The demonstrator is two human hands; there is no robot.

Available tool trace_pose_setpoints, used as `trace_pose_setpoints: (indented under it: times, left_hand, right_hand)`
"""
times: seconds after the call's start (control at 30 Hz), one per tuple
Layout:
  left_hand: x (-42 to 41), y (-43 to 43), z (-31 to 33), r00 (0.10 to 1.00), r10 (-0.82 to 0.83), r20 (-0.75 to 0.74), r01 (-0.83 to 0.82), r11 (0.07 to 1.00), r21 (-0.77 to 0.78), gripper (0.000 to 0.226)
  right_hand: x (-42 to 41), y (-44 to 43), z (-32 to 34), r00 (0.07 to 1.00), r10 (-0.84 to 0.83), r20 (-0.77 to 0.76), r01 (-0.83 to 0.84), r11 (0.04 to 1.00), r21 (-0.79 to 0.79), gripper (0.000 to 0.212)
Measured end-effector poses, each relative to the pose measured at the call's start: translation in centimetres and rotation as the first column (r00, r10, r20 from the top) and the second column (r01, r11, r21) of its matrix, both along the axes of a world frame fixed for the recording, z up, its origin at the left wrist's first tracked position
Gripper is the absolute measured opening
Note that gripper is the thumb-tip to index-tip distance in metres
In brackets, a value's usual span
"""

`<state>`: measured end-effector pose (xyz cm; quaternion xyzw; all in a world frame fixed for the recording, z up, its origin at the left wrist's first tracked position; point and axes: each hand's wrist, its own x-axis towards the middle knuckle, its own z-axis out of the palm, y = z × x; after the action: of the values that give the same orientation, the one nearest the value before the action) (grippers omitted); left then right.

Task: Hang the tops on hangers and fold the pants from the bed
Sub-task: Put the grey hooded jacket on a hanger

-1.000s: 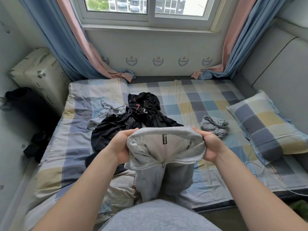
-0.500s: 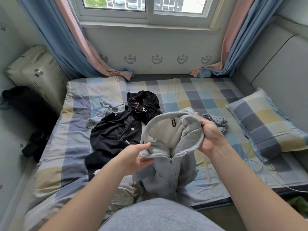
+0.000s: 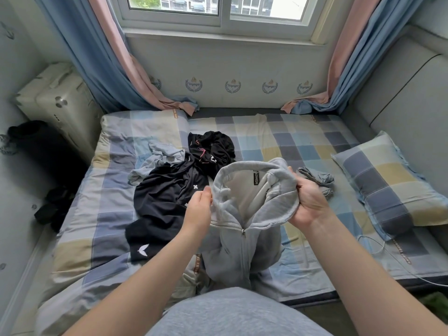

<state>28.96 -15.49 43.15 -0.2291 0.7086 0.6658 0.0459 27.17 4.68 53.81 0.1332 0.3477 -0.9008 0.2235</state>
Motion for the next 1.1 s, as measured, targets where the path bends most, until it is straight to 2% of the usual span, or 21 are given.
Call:
trace_pose_setpoints:
  times: [0.03,0.1,0.13,0.17,0.2,0.27,0.33,0.37,0.53,0.6,0.67,0.7,0.77,0.83,0.9,1.0,1.1]
  left_hand:
    - [-0.1,0.1,0.5,0.998,-0.051,-0.023,0.051,0.999,-0.006,0.052]
    - [-0.3,0.5,0.9,0.984,-0.174,0.027,0.176,0.968,-0.180,0.050]
    - [-0.5,0.6,0.6,0.976,-0.208,0.062,0.217,0.935,-0.280,0.044]
    - [-0.8,0.8,0.4,0.976,-0.207,0.067,0.217,0.926,-0.310,0.038]
    - [-1.1,0.8,0.4,0.982,-0.181,0.050,0.188,0.943,-0.275,0.034]
    - [-1.7,0.6,1.1,0.997,-0.059,0.046,0.059,0.998,0.006,0.028]
    - [-2.2,0.1,1.9,0.994,0.046,0.102,-0.076,0.944,0.321,0.017]
    - [-2.1,-0.1,2.2,0.989,0.066,0.134,-0.115,0.909,0.401,0.016]
    - [-1.9,-0.4,4.0,0.962,0.143,0.232,-0.255,0.772,0.583,0.030]
    - [-2.0,-0.4,4.8,0.957,0.151,0.246,-0.276,0.730,0.625,0.037]
    - [-2.1,-0.5,5.4,0.953,0.163,0.254,-0.292,0.704,0.647,0.041]
    - [-2.2,-0.6,5.6,0.952,0.169,0.257,-0.300,0.693,0.656,0.042]
    - [-2.2,-0.8,5.7,0.946,0.173,0.273,-0.316,0.677,0.665,0.045]
    - [-2.3,-0.9,5.4,0.943,0.166,0.288,-0.323,0.665,0.673,0.047]
    - [-2.4,-1.0,5.1,0.940,0.155,0.303,-0.327,0.657,0.680,0.047]
    - [-2.5,-1.1,4.6,0.928,0.158,0.337,-0.356,0.645,0.676,0.050]
    - [-2.6,-1.3,4.2,0.915,0.164,0.368,-0.382,0.640,0.667,0.052]
  right_hand:
    - [0.1,-0.3,0.1,1.000,0.014,0.003,-0.014,1.000,-0.016,0.028]
    - [0.2,-0.7,0.2,0.999,0.033,0.022,-0.032,0.999,-0.040,0.016]
    - [0.1,-0.7,0.1,0.999,0.043,0.031,-0.042,0.998,-0.045,0.021]
    - [-0.1,-0.5,0.0,0.998,0.054,0.035,-0.052,0.998,-0.041,0.026]
    - [-0.3,-0.4,-0.1,0.997,0.062,0.035,-0.062,0.998,-0.015,0.028]
    - [-0.7,0.3,-0.4,0.996,0.086,0.028,-0.089,0.989,0.121,0.034]
    - [-1.0,1.3,-1.0,0.996,0.077,0.052,-0.088,0.961,0.261,0.038]
    - [-1.1,1.8,-1.6,0.996,0.048,0.073,-0.068,0.952,0.298,0.039]
    - [-0.8,3.2,-4.2,0.993,-0.060,0.102,0.011,0.904,0.427,0.038]
    - [-0.1,3.1,-4.8,0.989,0.025,0.146,-0.100,0.841,0.531,0.031]
    - [0.9,3.0,-5.0,0.955,0.145,0.257,-0.277,0.740,0.613,0.022]
    - [1.3,3.1,-5.1,0.936,0.181,0.300,-0.332,0.735,0.591,0.023]
    - [1.8,3.2,-5.4,0.919,0.253,0.301,-0.371,0.812,0.450,0.032]
    - [2.1,3.2,-5.3,0.935,0.263,0.237,-0.321,0.911,0.258,0.035]
    - [2.0,2.9,-5.2,0.965,0.190,0.181,-0.209,0.974,0.092,0.034]
    - [2.0,2.0,-5.1,0.984,0.057,0.171,-0.041,0.994,-0.098,0.036]
    - [1.9,1.1,-5.1,0.984,-0.014,0.175,0.049,0.980,-0.194,0.035]
